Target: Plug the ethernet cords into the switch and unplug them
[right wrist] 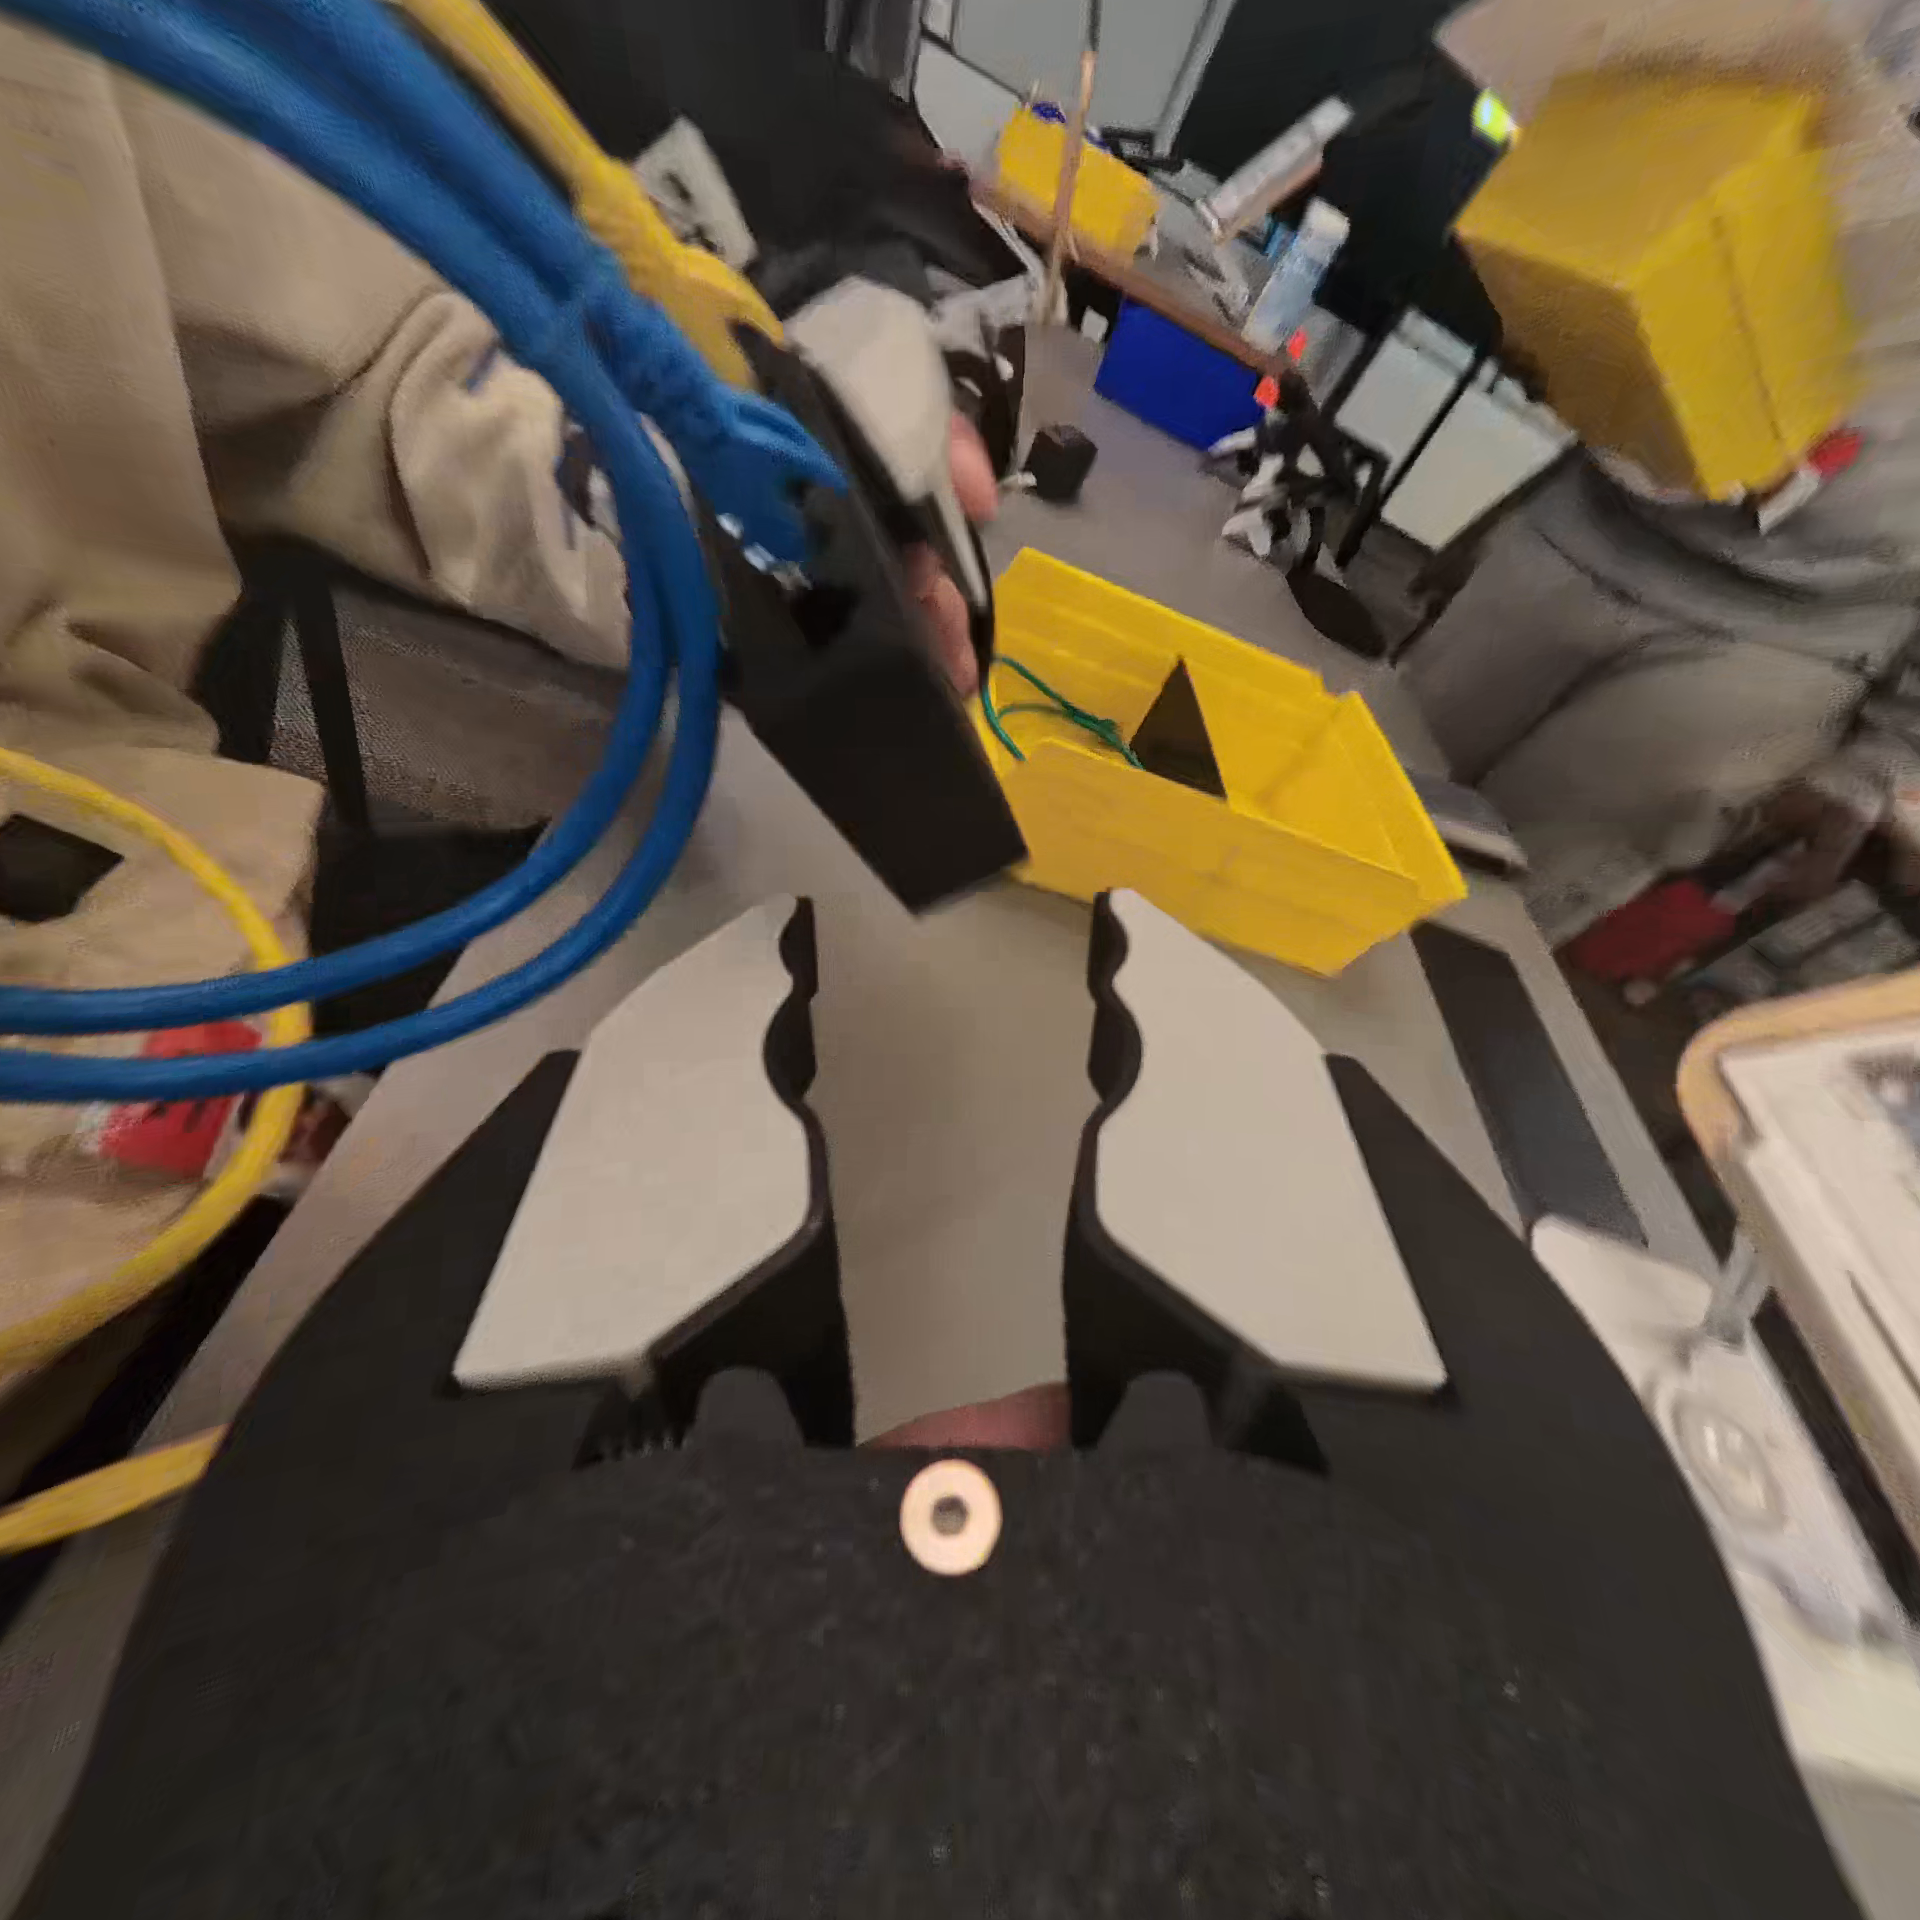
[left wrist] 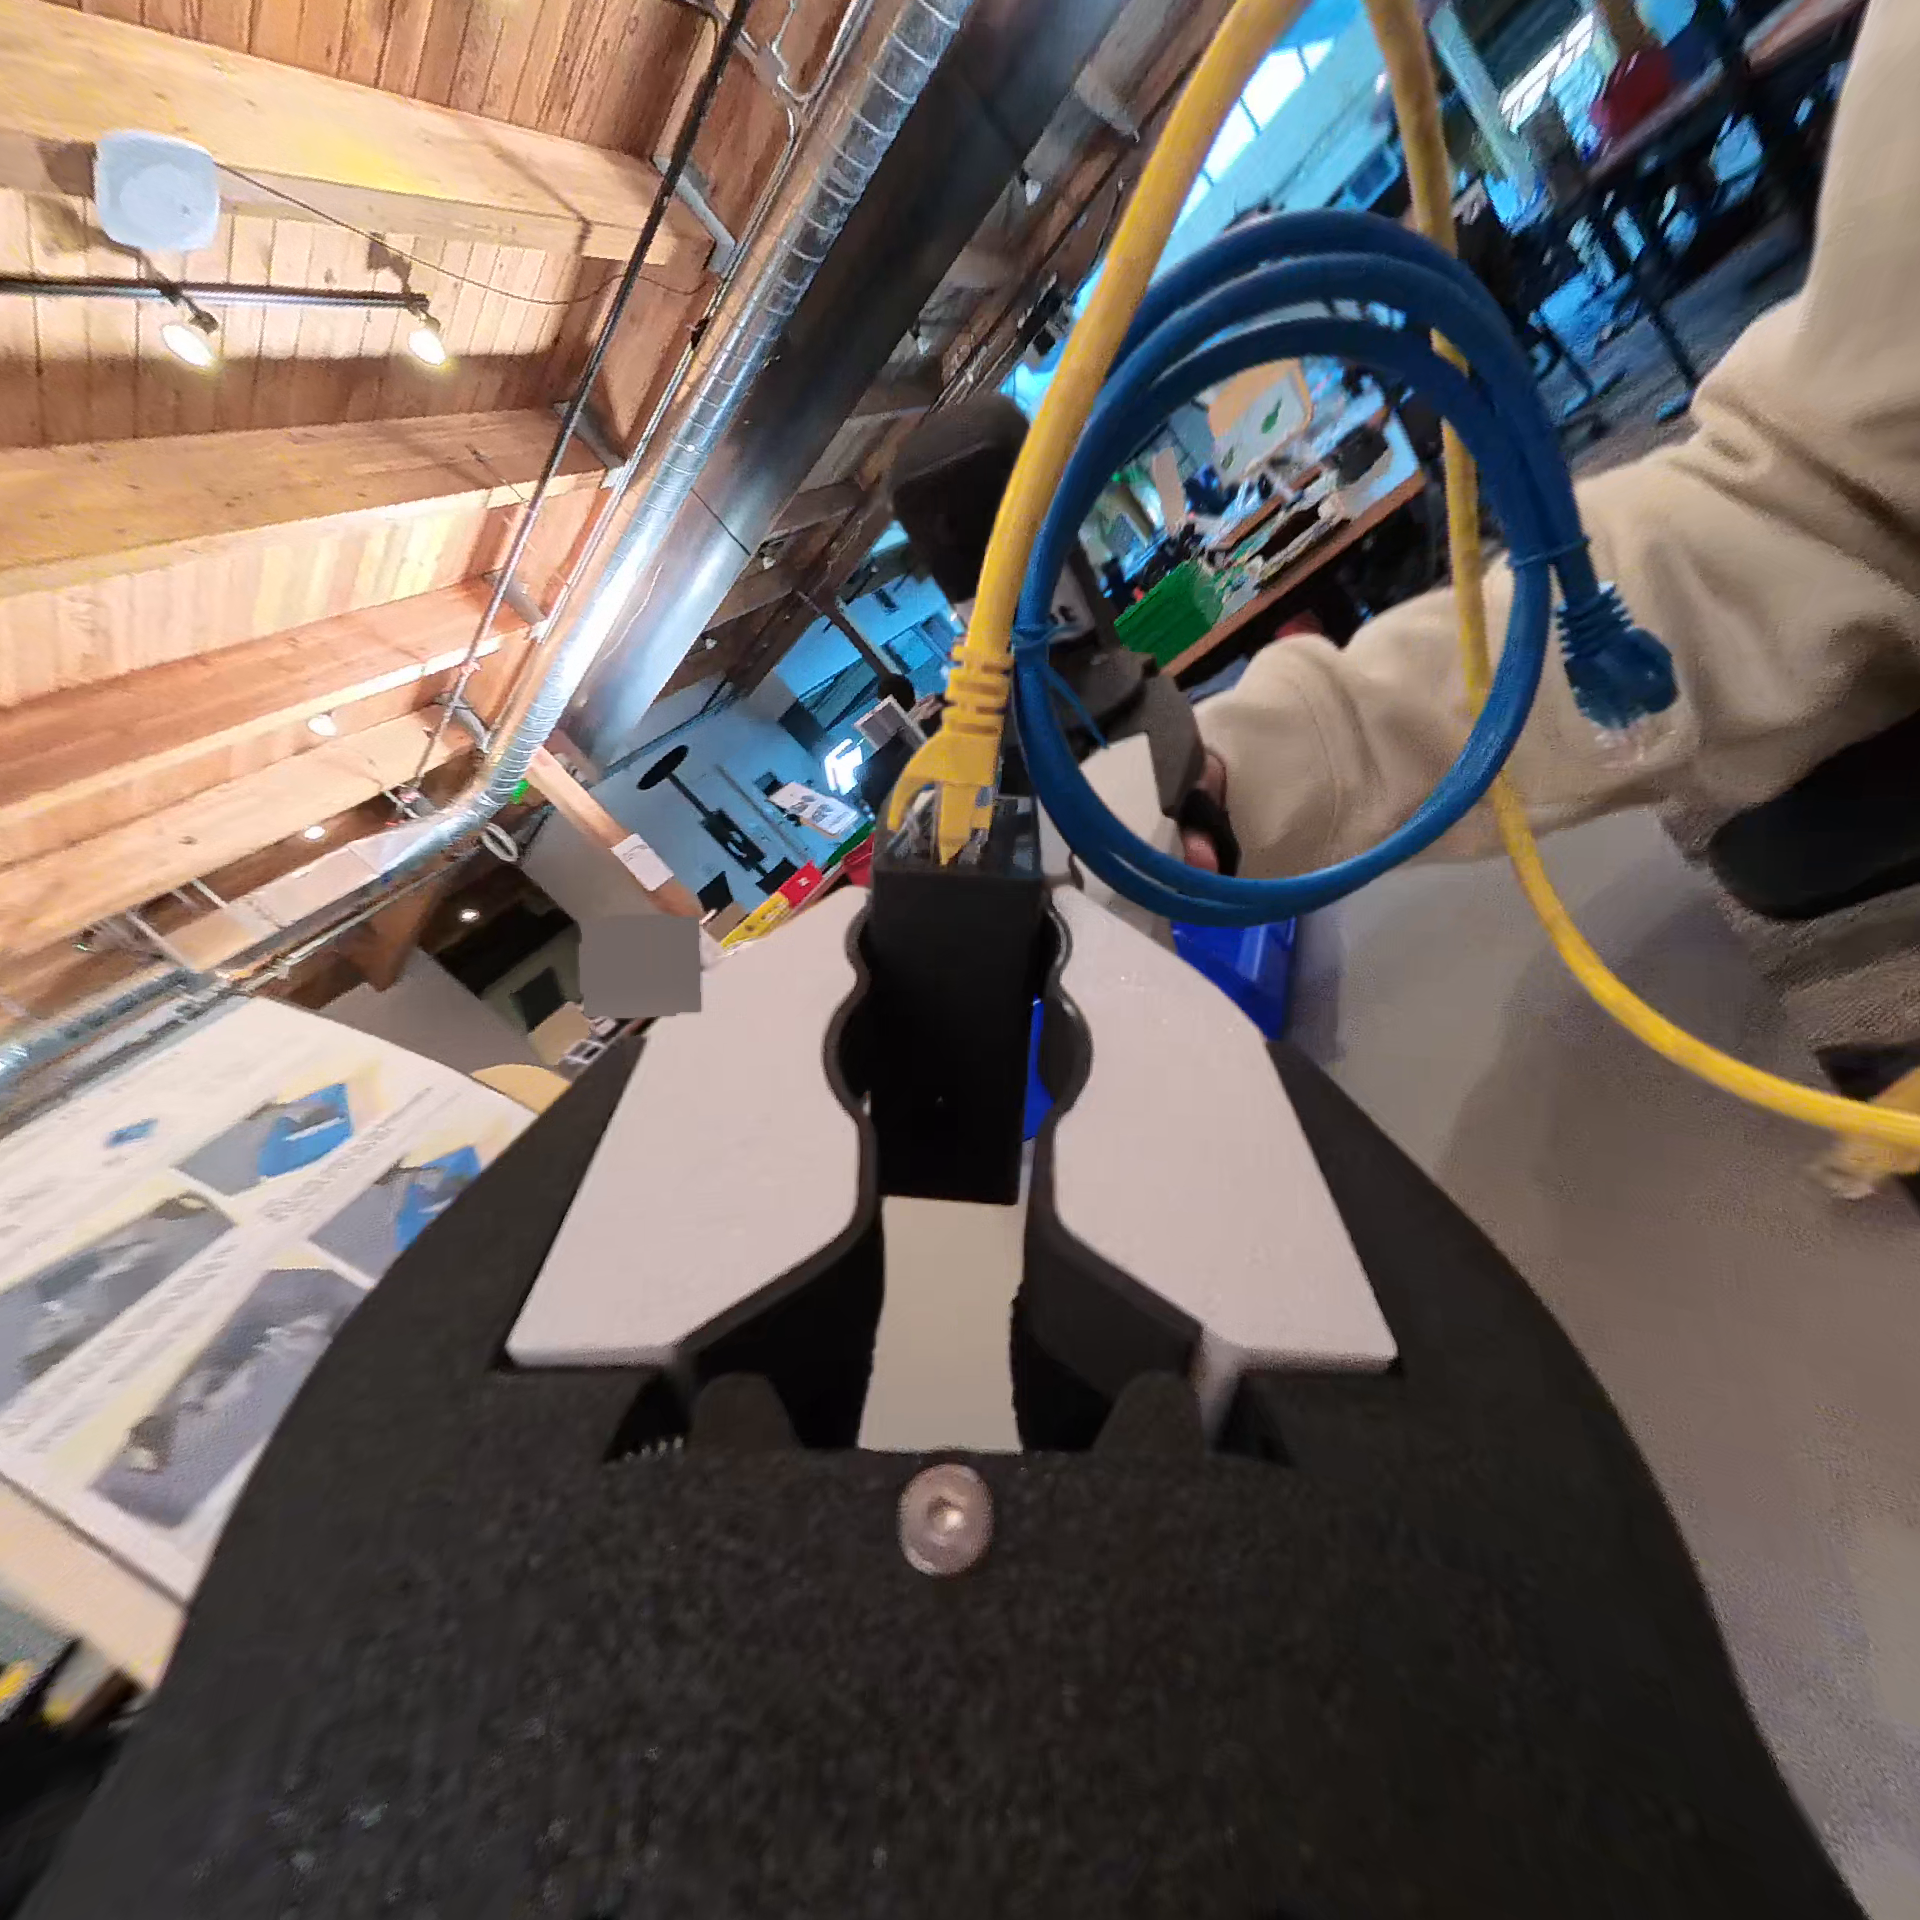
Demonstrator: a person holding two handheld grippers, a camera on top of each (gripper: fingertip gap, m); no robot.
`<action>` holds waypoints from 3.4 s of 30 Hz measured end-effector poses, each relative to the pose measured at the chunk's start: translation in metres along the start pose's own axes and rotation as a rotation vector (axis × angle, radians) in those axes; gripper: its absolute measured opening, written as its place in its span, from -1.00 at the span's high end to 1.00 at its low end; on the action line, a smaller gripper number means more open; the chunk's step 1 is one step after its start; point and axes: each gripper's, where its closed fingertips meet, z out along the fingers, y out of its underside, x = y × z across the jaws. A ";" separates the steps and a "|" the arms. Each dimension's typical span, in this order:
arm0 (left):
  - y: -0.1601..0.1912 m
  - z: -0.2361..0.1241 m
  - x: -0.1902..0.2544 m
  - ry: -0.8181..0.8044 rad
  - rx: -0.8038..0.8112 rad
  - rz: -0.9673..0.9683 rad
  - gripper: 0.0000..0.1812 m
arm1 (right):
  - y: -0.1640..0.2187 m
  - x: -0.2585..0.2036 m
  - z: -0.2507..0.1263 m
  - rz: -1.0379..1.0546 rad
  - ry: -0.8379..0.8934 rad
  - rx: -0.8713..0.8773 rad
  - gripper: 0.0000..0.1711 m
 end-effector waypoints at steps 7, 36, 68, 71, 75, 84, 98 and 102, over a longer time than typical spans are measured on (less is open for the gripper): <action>0.030 0.000 0.009 0.109 0.095 -0.263 0.70 | -0.012 -0.016 0.037 -0.133 0.014 0.085 0.65; 0.145 -0.093 -0.031 -0.277 -0.617 -0.659 0.76 | 0.187 0.124 0.011 -0.214 0.684 -0.703 0.65; 0.041 -0.063 0.021 -0.015 -0.361 -0.482 0.94 | 0.197 0.107 0.006 -0.101 0.682 -0.550 0.65; 0.039 -0.073 -0.010 -0.127 -0.309 -0.529 0.94 | 0.198 0.108 0.006 -0.087 0.682 -0.551 0.66; 0.069 -0.076 0.027 -0.009 -0.448 -0.390 0.94 | 0.200 0.110 0.003 -0.077 0.689 -0.554 0.65; 0.171 -0.114 0.120 0.346 -0.962 0.113 0.90 | 0.198 0.114 -0.004 -0.059 0.705 -0.550 0.66; 0.137 -0.145 0.014 -0.153 -0.703 -0.847 0.63 | 0.202 0.110 -0.003 -0.089 0.698 -0.583 0.66; 0.160 -0.216 -0.073 -0.580 -0.794 -0.890 0.66 | 0.203 0.109 -0.002 -0.086 0.692 -0.581 0.66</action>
